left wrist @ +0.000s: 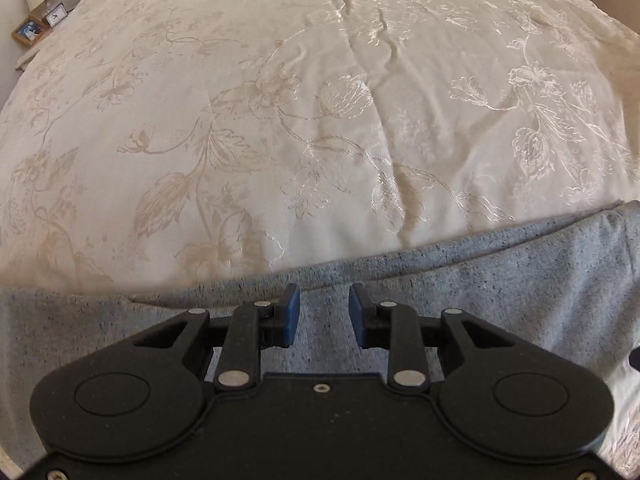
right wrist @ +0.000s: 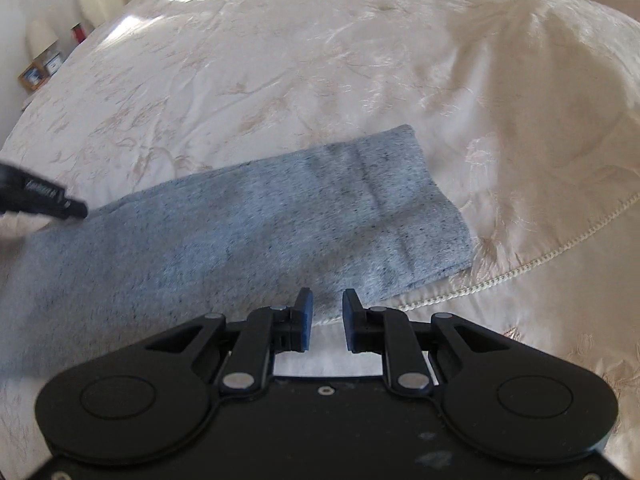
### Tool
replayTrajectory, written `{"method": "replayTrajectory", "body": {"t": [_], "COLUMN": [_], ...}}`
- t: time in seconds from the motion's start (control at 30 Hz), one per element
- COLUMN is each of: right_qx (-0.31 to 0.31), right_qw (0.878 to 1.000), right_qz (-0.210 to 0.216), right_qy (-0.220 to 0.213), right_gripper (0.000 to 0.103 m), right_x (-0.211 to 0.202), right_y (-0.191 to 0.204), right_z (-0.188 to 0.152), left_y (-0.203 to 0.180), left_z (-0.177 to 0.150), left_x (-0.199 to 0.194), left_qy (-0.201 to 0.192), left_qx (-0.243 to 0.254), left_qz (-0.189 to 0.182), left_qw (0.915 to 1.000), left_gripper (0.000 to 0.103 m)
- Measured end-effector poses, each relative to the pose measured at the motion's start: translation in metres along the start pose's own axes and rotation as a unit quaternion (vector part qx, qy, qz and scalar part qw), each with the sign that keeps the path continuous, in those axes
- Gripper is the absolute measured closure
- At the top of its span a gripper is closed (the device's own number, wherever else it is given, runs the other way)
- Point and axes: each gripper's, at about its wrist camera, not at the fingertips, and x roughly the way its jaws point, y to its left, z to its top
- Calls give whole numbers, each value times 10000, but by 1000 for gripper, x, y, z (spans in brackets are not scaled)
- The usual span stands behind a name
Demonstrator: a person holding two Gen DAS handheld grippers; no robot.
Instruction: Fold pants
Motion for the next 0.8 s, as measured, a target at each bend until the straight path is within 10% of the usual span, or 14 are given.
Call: {"method": "replayTrajectory", "body": {"t": [0.3,0.8], "right_qx": [1294,1557], "right_qw": [9904,9866], "right_qz": [-485,-437], "right_qy": [16,-216], "right_gripper": [83,82], "right_x": [13,-2], "right_y": [-62,-87], "right_z": [12,26], "left_y": [-10,-62], "left_z": [-28,-34], "left_x": [-12,-12], "left_qy": [271,294], "left_qx": [-25,210], "left_qz": [-318,-536], "left_qw": [9991,9979], "left_gripper": [64,64]}}
